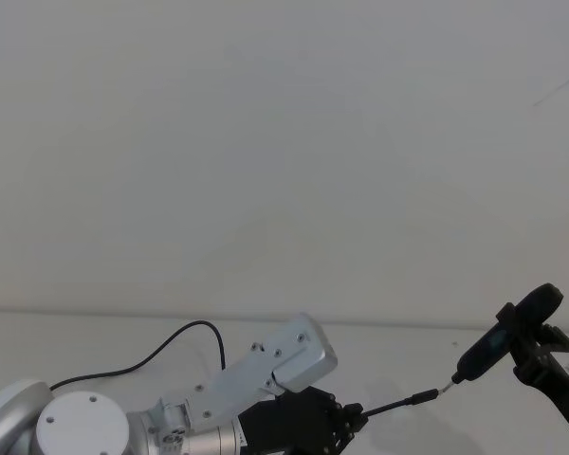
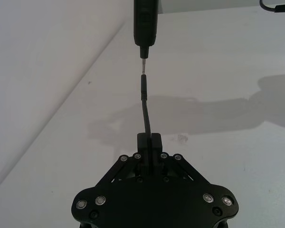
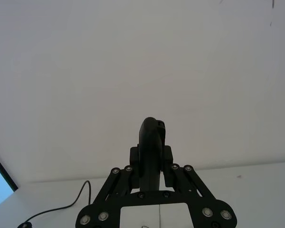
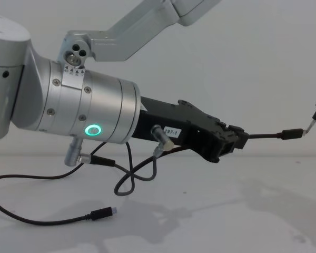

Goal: Pick up the data cable with the one hand.

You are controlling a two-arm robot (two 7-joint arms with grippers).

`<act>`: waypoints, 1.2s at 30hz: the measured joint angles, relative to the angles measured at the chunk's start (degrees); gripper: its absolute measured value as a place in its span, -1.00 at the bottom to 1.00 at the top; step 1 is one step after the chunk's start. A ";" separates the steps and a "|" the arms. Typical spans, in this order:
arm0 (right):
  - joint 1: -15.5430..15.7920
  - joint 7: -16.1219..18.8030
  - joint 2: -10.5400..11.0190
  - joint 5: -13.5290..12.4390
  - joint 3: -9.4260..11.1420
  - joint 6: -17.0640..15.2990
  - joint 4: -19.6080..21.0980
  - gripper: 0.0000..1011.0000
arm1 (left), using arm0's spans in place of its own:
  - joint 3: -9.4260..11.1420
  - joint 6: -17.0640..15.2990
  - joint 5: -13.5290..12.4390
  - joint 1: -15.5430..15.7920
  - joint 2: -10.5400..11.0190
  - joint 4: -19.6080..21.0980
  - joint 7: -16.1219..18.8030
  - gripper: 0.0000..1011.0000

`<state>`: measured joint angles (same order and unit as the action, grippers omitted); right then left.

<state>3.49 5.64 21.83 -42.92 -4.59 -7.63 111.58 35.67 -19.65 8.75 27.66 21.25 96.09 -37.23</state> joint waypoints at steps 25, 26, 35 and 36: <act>-0.33 -0.01 0.26 -0.61 -0.21 0.31 -0.24 -0.47 | 0.00 0.00 0.00 0.00 0.00 0.00 0.00 -0.92; -0.34 -0.01 0.27 -0.62 -0.22 0.32 -0.24 -0.47 | 0.00 0.00 0.00 0.00 0.00 0.00 0.00 -0.92; -0.38 -0.01 0.31 -0.67 -0.23 0.36 -0.24 -0.47 | 0.00 0.00 0.00 0.00 0.00 0.00 0.00 -0.92; -0.38 -0.01 0.31 -0.67 -0.23 0.35 -0.24 -0.47 | 0.00 0.00 0.00 0.00 0.00 0.00 0.00 -0.92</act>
<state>3.11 5.63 22.14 -43.59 -4.82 -7.27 111.34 35.67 -19.65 8.75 27.66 21.25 96.09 -37.23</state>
